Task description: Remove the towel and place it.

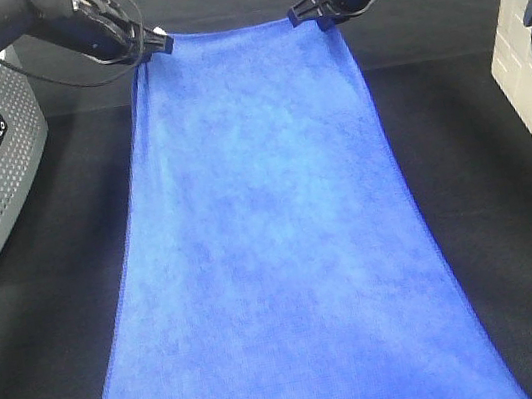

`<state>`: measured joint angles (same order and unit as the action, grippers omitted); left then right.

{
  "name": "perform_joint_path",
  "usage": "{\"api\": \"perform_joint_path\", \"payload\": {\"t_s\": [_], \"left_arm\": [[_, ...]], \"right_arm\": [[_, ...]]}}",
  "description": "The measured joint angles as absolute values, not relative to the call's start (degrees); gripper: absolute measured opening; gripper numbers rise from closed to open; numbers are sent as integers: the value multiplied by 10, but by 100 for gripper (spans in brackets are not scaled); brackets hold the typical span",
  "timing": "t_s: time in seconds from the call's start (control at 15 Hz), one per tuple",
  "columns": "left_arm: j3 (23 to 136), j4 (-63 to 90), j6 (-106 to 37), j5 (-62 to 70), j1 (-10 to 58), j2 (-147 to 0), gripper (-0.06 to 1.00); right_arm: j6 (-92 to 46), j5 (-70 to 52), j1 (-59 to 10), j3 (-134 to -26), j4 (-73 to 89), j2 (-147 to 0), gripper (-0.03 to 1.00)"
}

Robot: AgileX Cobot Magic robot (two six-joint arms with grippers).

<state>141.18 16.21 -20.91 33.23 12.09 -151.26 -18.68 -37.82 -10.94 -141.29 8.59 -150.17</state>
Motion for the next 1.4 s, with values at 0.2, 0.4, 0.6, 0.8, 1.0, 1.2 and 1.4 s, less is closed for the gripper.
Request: {"api": "perform_joint_path", "payload": {"t_s": [0.2,0.4,0.6,0.8,1.0,1.2,1.4], "left_arm": [[1412,155,-219,307,121,-1519,0],[1412,155,-223,300,121,-1535,0],[1412,155,-223,282,121,-1545,0],[1412,155,-223,256,121,-1563,0],[1412,155,-223,238,121,-1586,0],[1412,155,-223,222,121,-1594,19],[1412,152,-197,193,120,-1594,72]], "right_arm": [[-199,-348,-109,-1413,85,-1502,0],[-200,-340,-109,-1413,85,-1505,0],[-200,-337,-109,-1413,85,-1532,0],[-200,-322,-109,-1413,98,-1560,0],[-200,-308,-109,-1413,103,-1568,4],[-200,-305,-108,-1413,108,-1568,28],[-200,-312,-103,-1413,113,-1568,67]]}}
